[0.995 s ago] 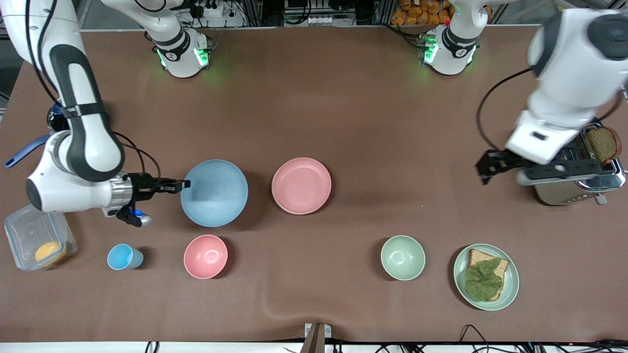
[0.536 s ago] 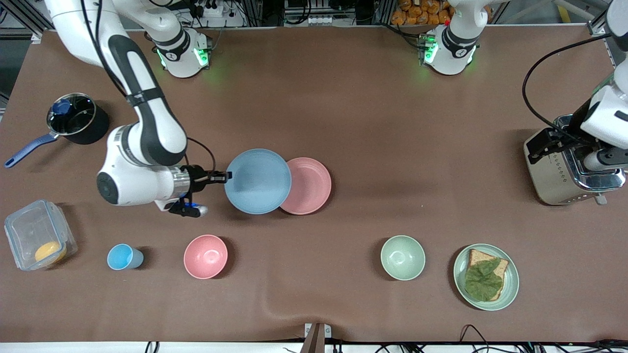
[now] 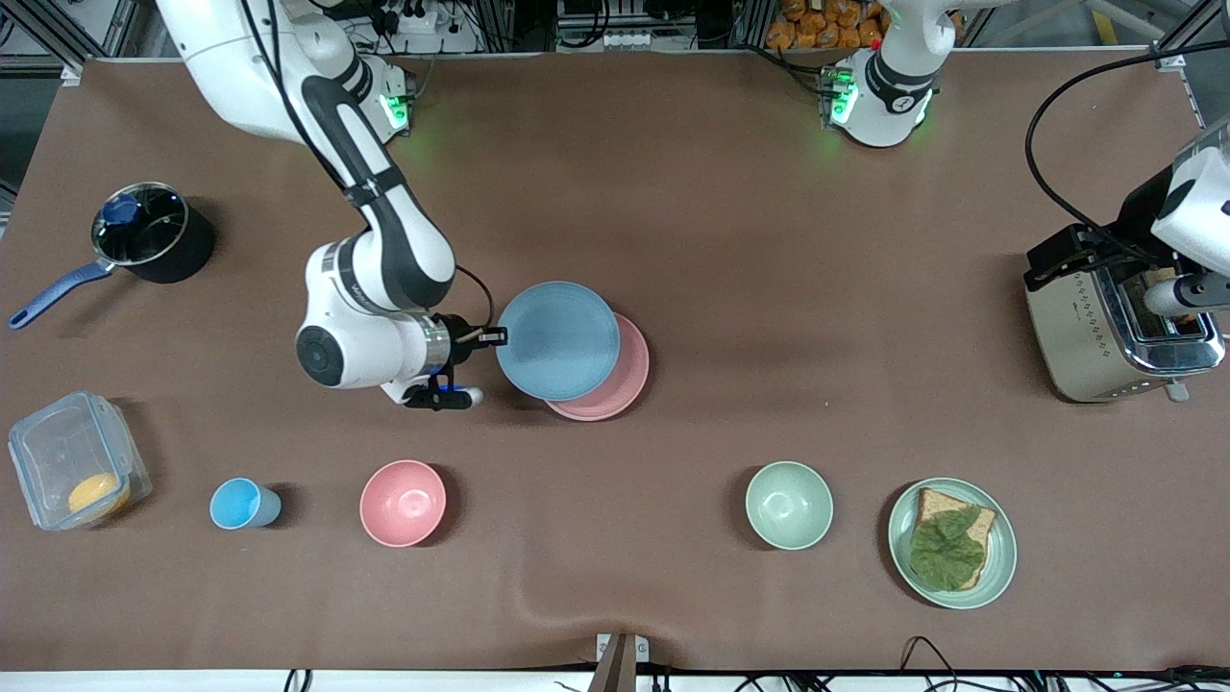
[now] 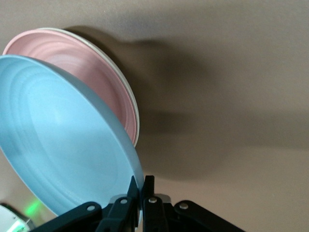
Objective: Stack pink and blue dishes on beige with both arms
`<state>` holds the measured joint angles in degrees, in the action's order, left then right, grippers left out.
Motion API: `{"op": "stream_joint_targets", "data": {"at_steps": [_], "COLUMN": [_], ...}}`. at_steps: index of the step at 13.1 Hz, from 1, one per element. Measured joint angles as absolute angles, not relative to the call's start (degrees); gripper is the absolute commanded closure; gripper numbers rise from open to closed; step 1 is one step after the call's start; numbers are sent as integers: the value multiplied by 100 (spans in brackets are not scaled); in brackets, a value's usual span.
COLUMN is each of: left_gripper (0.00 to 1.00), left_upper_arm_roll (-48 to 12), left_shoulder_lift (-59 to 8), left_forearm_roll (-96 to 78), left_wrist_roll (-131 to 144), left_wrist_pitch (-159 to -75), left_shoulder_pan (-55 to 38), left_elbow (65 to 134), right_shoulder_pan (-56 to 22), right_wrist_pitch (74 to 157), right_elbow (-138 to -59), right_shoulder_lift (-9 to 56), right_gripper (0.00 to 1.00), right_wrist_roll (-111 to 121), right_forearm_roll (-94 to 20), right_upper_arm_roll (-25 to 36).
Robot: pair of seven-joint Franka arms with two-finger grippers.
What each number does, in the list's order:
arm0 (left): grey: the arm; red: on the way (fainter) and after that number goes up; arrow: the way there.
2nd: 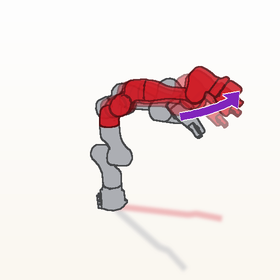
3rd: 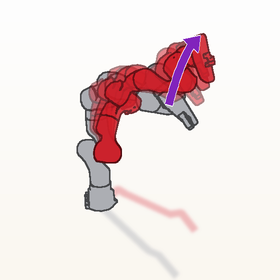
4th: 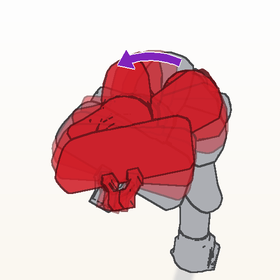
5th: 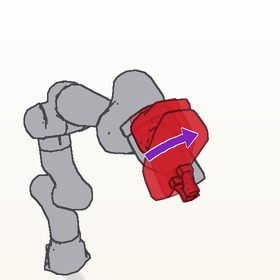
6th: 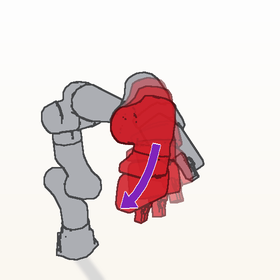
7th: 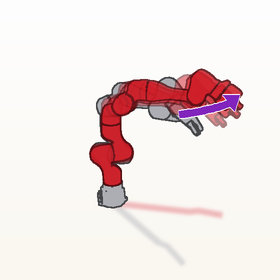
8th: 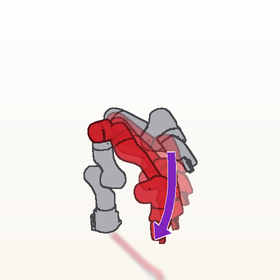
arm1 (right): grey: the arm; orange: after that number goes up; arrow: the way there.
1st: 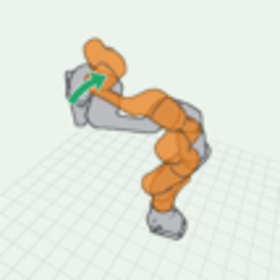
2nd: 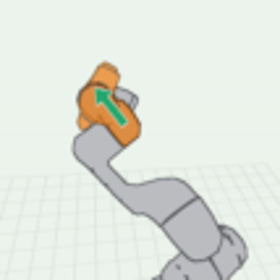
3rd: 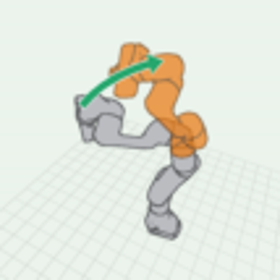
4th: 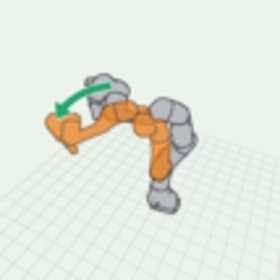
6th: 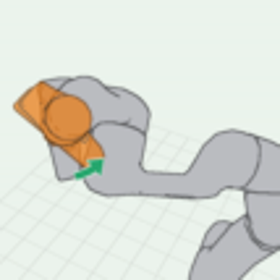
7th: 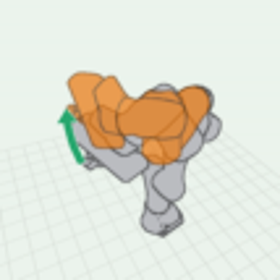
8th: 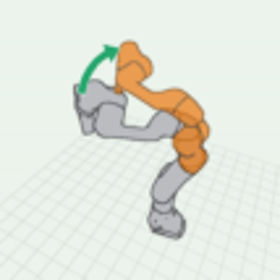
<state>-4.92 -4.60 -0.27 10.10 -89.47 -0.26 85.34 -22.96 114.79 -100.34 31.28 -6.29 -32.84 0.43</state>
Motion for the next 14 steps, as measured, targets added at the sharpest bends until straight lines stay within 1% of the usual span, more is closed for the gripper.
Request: {"op": "stream_joint_targets", "data": {"at_steps": [5,14], "left_gripper": [0,0], "left_upper_arm_roll": [-390,-312], "left_shoulder_lift": [-492,-522], "left_forearm_roll": [-28,-28], "left_wrist_roll": [1010,1008], "left_wrist_pitch": [-8787,-8781], "left_shoulder_pan": [-147,-139], "left_elbow": [8538,8538], "right_shoulder_pan": [-2379,-2781], "right_wrist_pitch": [11996,12292], "right_elbow": [-10028,-9941], "right_shoulder_lift": [3347,3522], "right_gripper": [100,100], "right_wrist_roll": [-629,-628], "right_forearm_roll": [-3285,-3292], "right_upper_arm_roll": [45,42]}}
